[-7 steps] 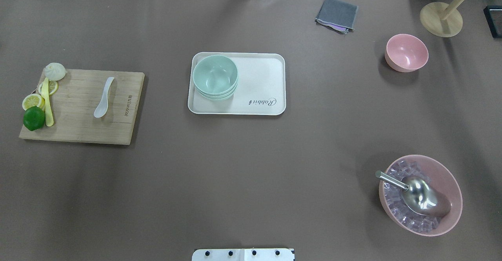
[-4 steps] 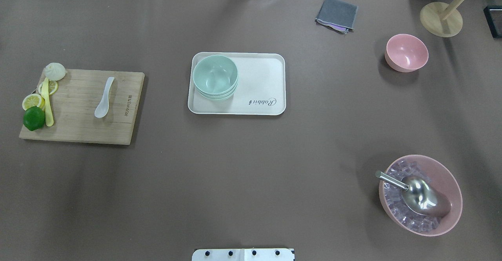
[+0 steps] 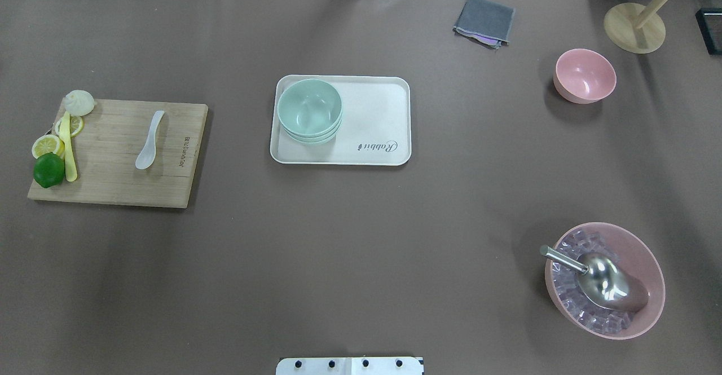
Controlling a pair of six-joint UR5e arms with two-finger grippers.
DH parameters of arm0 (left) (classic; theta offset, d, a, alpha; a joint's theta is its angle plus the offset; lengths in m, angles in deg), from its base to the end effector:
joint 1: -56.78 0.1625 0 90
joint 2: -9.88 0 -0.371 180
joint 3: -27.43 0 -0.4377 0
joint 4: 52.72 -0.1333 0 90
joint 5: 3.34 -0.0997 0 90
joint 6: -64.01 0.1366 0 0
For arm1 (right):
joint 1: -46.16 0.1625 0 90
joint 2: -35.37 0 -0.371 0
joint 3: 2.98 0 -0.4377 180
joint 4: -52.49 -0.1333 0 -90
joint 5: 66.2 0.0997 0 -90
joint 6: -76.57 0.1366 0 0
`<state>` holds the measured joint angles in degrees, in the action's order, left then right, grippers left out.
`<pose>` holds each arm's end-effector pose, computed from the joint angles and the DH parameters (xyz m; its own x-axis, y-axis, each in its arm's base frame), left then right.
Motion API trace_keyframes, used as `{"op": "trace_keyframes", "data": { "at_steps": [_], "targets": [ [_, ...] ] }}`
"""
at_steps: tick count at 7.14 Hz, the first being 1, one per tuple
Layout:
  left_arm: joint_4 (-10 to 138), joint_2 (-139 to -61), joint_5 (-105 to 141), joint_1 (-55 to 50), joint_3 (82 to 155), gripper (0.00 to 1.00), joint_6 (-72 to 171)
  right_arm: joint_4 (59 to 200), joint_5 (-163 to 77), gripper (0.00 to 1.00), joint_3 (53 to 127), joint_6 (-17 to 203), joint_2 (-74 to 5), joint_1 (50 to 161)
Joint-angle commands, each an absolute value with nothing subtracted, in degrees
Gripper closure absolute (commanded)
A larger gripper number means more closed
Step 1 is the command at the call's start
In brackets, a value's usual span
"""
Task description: Stack pink bowl on green and place spoon
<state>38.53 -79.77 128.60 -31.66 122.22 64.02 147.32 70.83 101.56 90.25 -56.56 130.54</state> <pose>-0.0272 -0.5443 0.5908 0.7418 0.0867 -0.6650 -0.0272 0.9947 0.0993 -0.0183 -0.5268 0.5165 0.6726 0.0726 0.7364 -0.0639 0.9972 -0.0399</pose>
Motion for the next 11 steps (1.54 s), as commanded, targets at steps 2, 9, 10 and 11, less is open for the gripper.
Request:
{"op": "trace_keyframes", "data": {
  "at_steps": [2, 9, 10, 11],
  "targets": [
    [38.77, -80.56, 129.03, -31.55, 122.44, 0.02, 62.79, 147.32, 70.74, 0.0, 101.0, 90.28, -55.69, 130.54],
    [47.83, -85.04, 132.0, -30.4, 121.12, 0.02, 60.94, 147.41, 70.91, 0.0, 93.45, 93.88, -44.46, 128.62],
    [47.74, -85.13, 134.97, -30.4, 121.3, 0.02, 60.94, 147.32, 70.91, 0.0, 92.31, 95.45, -43.39, 127.39],
    [47.74, -85.13, 135.78, -30.4, 121.3, 0.02, 60.85, 144.28, 70.48, 0.0, 89.34, 99.99, -41.56, 126.24]
  ]
}}
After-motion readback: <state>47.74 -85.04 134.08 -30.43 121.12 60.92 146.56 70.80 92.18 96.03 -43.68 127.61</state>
